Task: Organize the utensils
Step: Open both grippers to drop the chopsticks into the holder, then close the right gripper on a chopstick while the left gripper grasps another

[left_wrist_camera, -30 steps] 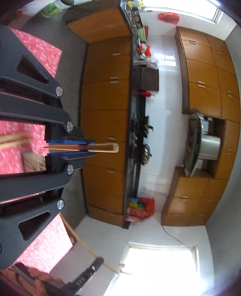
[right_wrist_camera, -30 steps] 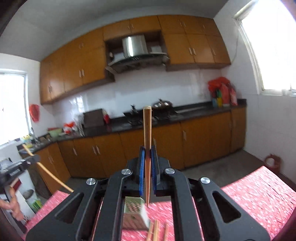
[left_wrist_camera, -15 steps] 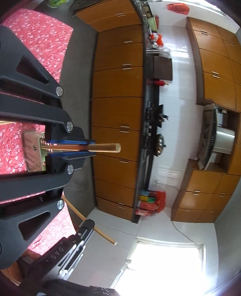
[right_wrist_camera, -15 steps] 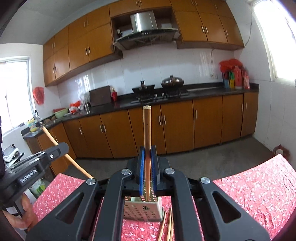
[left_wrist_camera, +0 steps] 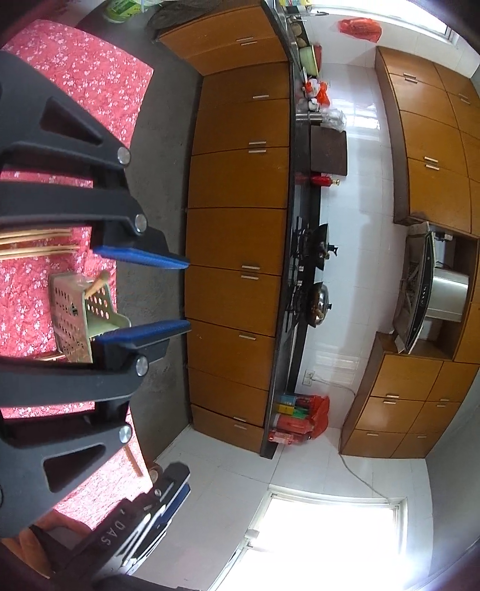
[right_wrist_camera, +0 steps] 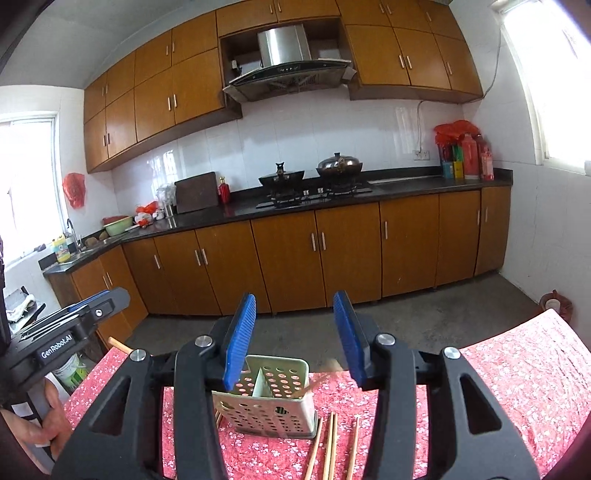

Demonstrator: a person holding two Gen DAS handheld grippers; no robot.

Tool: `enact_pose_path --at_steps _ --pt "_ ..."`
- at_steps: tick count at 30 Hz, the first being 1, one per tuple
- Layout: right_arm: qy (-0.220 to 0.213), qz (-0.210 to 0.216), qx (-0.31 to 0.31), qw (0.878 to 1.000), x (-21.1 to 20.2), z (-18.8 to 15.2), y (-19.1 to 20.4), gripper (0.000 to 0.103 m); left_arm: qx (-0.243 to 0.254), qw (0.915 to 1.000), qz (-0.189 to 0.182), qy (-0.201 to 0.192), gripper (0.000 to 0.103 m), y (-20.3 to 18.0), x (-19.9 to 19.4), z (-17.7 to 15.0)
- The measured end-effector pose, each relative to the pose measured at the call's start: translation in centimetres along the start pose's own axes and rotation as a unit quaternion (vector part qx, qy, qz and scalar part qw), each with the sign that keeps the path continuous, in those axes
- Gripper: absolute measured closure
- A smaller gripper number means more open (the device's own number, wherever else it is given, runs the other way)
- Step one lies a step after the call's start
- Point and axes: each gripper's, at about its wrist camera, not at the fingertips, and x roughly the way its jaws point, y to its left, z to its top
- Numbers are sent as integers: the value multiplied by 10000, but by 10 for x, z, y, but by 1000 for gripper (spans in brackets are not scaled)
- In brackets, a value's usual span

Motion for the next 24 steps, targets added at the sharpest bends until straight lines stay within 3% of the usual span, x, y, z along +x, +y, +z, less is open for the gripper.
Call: enact_pose_path --at_steps 8,14,18,23,24 --pt "-15 -290 114 9995 -34 -4 -24 55 32 9996 260 -98 67 19 -46 -10" --pt "432 -662 176 9967 -46 -51 -54 55 5 9985 544 62 63 46 -73 -53" --pt "908 -808 212 9924 -39 -95 -66 55 107 9967 738 321 61 60 -74 -92" --pt "1702 -645 376 9826 -15 -152 -64 56 -74 9910 794 1077 61 77 -51 -146" --pt "1837 -570 400 9805 -10 -160 -63 60 -117 9896 790 1196 61 79 -46 -155"
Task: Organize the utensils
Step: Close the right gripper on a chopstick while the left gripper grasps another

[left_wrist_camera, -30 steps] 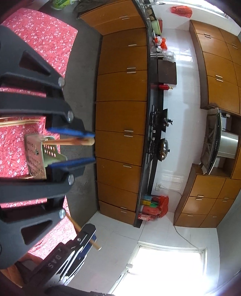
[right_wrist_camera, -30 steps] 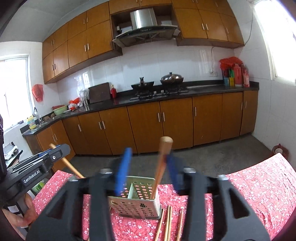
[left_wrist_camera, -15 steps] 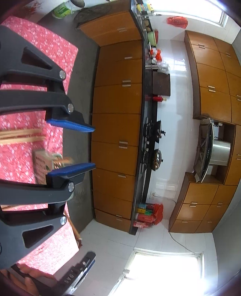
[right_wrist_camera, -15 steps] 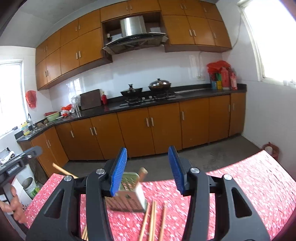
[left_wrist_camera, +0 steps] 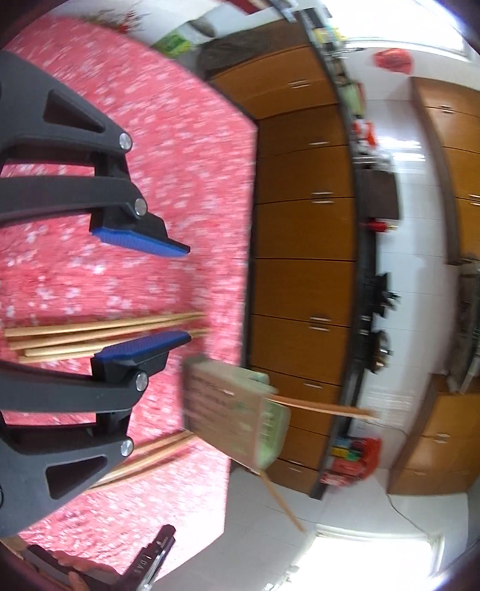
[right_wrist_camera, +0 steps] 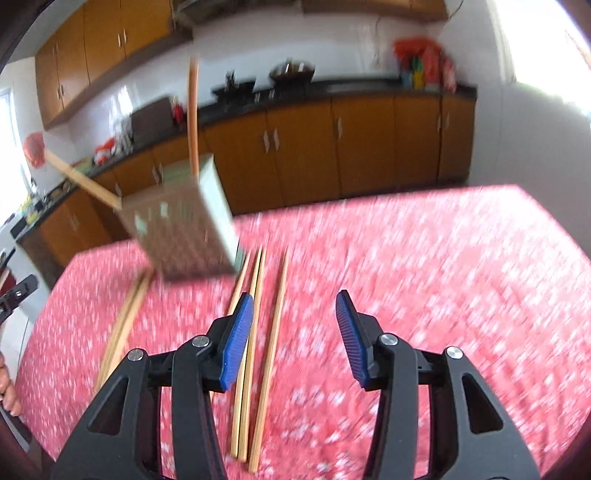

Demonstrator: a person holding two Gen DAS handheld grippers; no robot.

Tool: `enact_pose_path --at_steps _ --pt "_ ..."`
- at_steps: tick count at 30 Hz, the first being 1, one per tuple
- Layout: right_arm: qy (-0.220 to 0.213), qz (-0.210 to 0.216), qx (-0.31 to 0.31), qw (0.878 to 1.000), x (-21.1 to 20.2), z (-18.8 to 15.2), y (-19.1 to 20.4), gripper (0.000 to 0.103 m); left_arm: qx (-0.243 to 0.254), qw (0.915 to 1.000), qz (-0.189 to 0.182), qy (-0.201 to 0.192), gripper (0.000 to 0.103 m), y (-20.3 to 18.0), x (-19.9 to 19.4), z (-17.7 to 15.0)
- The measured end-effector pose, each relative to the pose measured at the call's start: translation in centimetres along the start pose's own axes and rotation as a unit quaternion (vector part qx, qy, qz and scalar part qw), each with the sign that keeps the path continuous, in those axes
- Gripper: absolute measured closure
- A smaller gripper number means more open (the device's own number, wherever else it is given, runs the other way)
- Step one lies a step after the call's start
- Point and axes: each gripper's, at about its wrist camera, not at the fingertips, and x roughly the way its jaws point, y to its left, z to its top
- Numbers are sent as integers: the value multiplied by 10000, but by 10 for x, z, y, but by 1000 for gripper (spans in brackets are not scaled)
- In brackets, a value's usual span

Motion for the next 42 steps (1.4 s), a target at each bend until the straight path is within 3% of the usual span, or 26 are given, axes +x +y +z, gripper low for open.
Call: enact_pose_path --at_steps 7,10,15,21,27,32,36,42 --pt "833 186 -151 9962 42 -37 18 77 75 9987 -129 488 62 -6 29 -35" --pt "931 146 -192 9954 49 -44 19 79 124 9979 -204 604 62 -11 34 -44" --pt "949 15 -308 9950 55 -48 15 95 130 9961 -322 816 64 -18 43 -52" --pt "931 -135 7 9956 53 -45 -2 95 81 9927 -418 1130 76 -20 58 -67" --pt "922 -169 -56 9956 53 -43 0 95 152 9912 -408 1247 81 -22 66 -75" --pt "930 -192 -109 9954 51 -42 0 95 274 9915 -297 1238 84 -25 68 -75" --pt "937 -130 -116 9955 53 -43 3 95 313 9917 -113 1241 95 -23 75 -71" --pt "842 -298 -238 9957 56 -44 3 95 66 9926 140 1205 95 -4 90 -57"
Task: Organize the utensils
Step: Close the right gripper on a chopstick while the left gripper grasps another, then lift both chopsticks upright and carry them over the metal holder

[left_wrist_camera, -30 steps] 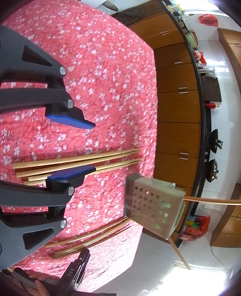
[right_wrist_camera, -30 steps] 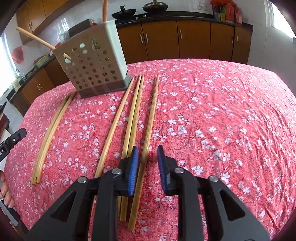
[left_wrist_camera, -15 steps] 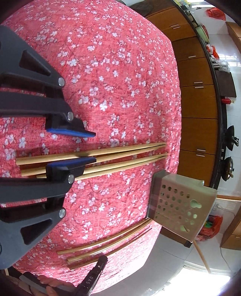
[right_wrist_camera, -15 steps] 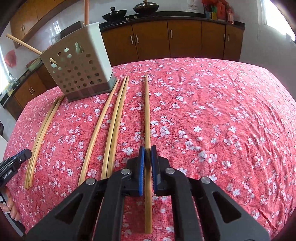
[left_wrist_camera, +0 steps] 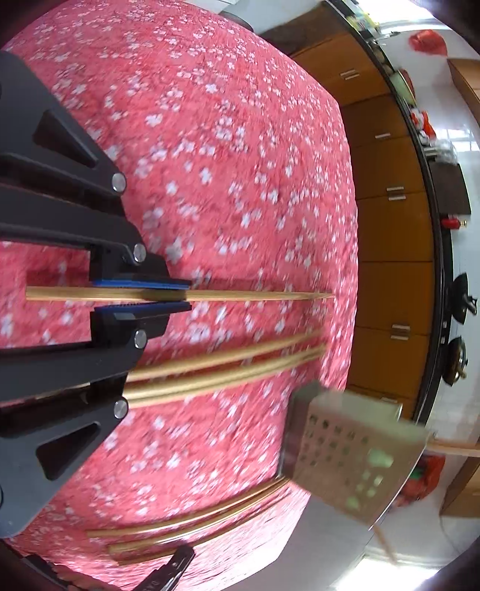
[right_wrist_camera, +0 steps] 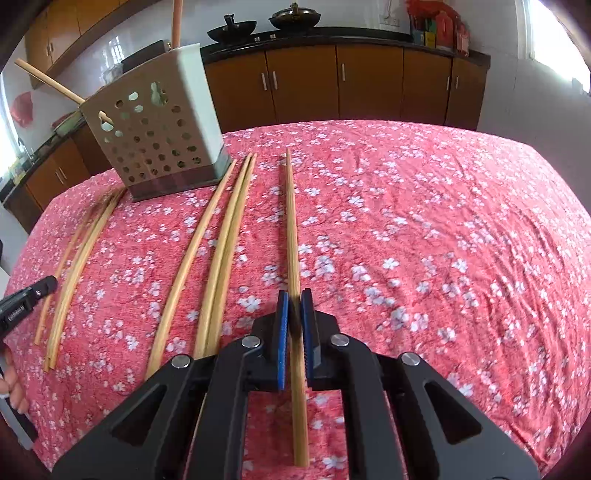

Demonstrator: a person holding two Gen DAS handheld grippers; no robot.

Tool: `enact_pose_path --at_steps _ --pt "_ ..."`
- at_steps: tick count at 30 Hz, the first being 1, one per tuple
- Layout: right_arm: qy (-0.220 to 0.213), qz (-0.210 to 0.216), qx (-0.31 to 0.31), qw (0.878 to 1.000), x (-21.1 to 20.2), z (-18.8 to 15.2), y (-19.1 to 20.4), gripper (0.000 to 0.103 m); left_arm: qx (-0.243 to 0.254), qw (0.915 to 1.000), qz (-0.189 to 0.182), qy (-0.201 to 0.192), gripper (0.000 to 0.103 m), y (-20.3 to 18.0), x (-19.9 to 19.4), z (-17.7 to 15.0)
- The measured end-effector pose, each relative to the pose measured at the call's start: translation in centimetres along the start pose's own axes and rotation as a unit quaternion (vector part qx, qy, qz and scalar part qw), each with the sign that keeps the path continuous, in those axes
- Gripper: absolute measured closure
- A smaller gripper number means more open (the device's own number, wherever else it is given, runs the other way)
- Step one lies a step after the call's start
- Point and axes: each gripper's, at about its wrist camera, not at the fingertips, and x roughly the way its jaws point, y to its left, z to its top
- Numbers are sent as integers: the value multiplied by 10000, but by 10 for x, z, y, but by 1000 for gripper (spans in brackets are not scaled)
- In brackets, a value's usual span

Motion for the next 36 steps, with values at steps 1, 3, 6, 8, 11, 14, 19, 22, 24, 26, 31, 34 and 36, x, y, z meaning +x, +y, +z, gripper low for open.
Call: enact_pose_path --at_steps 1,3,6,8,11,14,19,22,24,26,31,34,36 --pt "-4 15 72 10000 1 1 -2 95 -68 10000 -52 -2 94 4 0 1" --pt "-9 41 148 9999 1 2 -6 95 -123 9998 -123 -5 94 7 0 1" --pt "-6 -4 129 9999 0 3 -6 95 -122 9998 -136 -1 93 7 1 2" --pt "-3 -37 100 9999 -1 3 -5 95 -137 9998 -160 0 93 8 2 3" --pt "-1 -2 129 9999 -1 3 -5 95 -149 9997 -170 -1 93 10 0 1" --pt "0 53 176 9998 1 3 -7 95 -139 9998 -152 6 93 9 0 1" --pt "-2 96 216 9997 1 2 -9 95 -138 9998 -145 10 93 9 0 1" --pt "-1 96 220 9997 0 2 -9 95 -147 9998 -148 18 93 9 0 1" --pt "-2 105 228 9997 0 3 -9 95 -163 9997 -161 20 93 9 0 1" --pt "-2 110 233 9997 0 3 -10 95 -182 9997 -175 21 93 8 0 1" --pt "-2 110 237 9997 0 3 -9 95 -198 9996 -185 26 93 9 -1 1" --pt "-3 118 247 9996 0 2 -9 94 -195 9996 -179 32 93 9 -1 1" --pt "-3 138 260 9996 1 2 -10 94 -199 9996 -183 34 93 9 -1 1"
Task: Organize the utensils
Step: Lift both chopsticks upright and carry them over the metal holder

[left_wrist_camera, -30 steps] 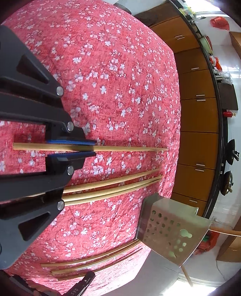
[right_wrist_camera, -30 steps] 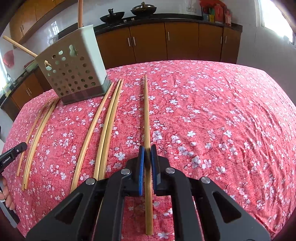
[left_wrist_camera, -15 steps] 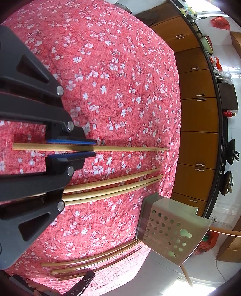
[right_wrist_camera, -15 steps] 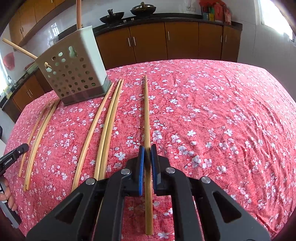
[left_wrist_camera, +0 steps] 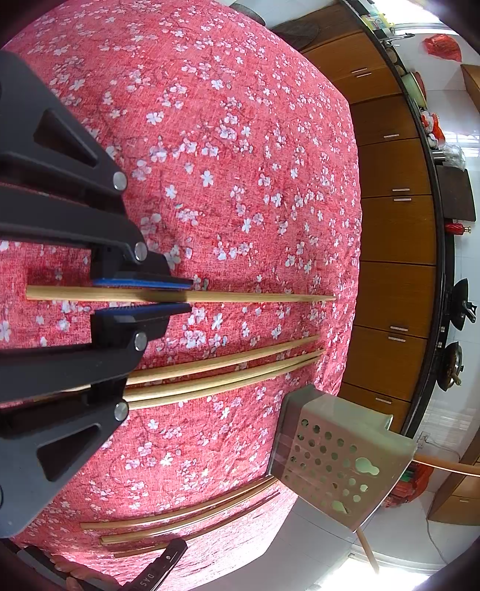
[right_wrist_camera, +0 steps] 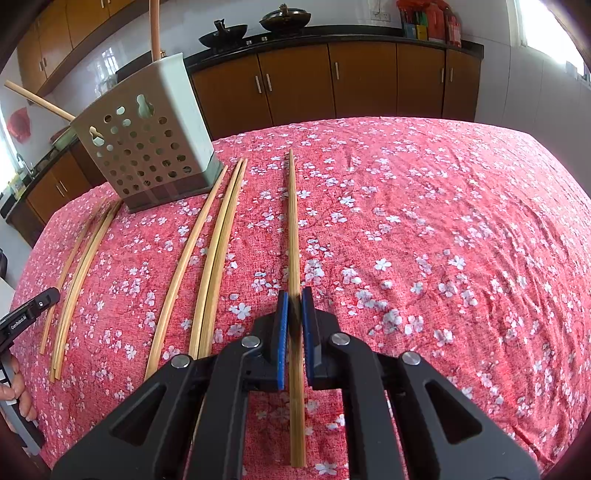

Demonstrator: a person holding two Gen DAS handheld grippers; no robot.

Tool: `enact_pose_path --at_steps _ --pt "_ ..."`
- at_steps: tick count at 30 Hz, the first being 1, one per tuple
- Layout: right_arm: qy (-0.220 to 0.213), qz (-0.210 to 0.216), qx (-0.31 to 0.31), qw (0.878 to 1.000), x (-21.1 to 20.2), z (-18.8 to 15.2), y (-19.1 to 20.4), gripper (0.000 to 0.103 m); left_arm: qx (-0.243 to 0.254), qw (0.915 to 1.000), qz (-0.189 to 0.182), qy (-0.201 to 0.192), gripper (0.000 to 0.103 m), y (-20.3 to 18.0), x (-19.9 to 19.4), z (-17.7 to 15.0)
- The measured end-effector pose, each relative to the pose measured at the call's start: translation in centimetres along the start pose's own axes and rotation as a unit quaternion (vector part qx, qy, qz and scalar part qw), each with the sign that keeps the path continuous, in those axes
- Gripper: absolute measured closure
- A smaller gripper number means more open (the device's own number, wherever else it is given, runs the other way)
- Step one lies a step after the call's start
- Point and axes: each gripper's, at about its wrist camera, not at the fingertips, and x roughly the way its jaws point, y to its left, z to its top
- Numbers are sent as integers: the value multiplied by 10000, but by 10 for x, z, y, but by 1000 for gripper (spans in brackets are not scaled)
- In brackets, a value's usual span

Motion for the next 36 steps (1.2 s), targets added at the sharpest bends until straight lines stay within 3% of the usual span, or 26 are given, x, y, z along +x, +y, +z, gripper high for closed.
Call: enact_pose_path --at_steps 18,29,36 --pt "-102 43 47 9999 -14 -7 -3 95 259 9996 90 18 95 -4 -21 -10" --pt "-1287 146 187 9914 -85 28 -12 95 174 9916 -29 -1281 95 -1 -104 38" --pt "-1697 266 287 9847 -108 46 -13 95 105 9860 -101 -1660 95 -2 -132 67"
